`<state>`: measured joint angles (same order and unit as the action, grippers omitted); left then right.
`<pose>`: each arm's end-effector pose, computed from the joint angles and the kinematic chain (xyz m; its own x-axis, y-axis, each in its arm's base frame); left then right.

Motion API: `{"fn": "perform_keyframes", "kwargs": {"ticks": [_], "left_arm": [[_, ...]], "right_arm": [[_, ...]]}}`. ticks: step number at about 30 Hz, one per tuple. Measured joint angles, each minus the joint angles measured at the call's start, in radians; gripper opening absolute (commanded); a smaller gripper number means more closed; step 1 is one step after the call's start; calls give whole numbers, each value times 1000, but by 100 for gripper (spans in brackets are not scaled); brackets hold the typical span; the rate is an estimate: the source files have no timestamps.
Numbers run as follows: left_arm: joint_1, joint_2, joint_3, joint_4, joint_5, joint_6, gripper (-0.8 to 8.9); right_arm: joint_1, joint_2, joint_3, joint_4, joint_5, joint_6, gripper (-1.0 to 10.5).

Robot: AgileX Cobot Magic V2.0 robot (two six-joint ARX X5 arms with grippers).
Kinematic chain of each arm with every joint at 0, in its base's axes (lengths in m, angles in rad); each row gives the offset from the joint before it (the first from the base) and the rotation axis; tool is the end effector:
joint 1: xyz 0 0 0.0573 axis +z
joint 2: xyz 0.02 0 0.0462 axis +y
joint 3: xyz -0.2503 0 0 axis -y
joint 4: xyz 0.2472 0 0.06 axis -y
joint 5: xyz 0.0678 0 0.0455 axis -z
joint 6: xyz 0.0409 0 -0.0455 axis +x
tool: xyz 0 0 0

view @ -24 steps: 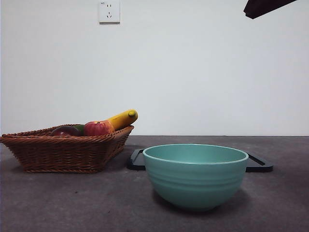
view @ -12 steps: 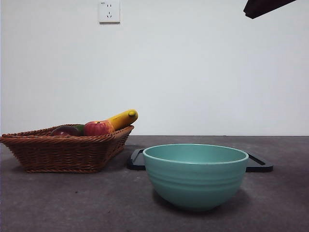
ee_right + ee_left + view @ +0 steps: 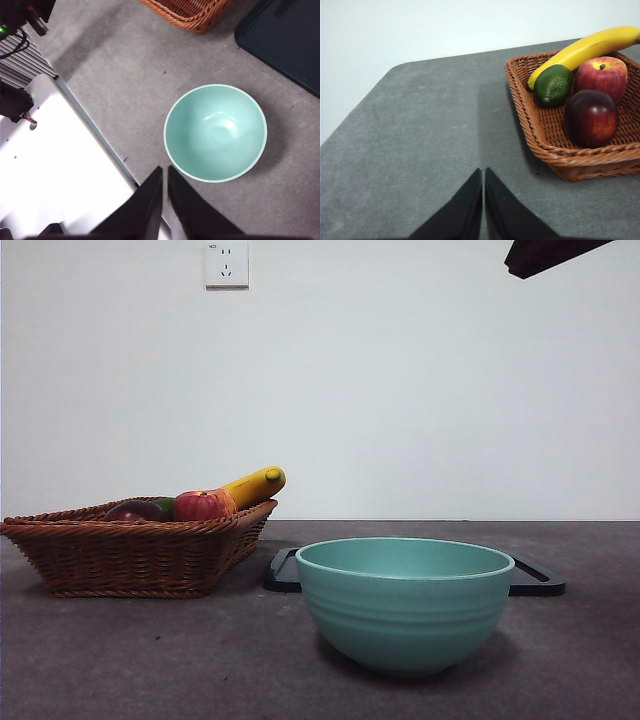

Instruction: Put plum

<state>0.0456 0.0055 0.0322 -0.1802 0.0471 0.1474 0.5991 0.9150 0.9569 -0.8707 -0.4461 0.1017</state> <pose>0.1226 0.0037 0.1548 0.9883 -0.0020 -0.1527 0.0234 0.9902 0.1380 0.1408 0.1175 0.2950 0.2602 0.7001 -0.6650 -0.6838 0.6198 0.3850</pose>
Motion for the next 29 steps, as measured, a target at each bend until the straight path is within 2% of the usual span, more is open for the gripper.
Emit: {"fn": "perform_keyframes", "kwargs": {"ticks": [20,23,29], "left_arm": [[0,0,0,0,0,-4,8],[0,0,0,0,0,-4,8],[0,0,0,0,0,-4,8]], "right_arm": [[-6,-2,0,5,5,-1,8],[-59,-25,0,43,9,-22,8],[-316,-159,-43,253,30,-64,8]]}}
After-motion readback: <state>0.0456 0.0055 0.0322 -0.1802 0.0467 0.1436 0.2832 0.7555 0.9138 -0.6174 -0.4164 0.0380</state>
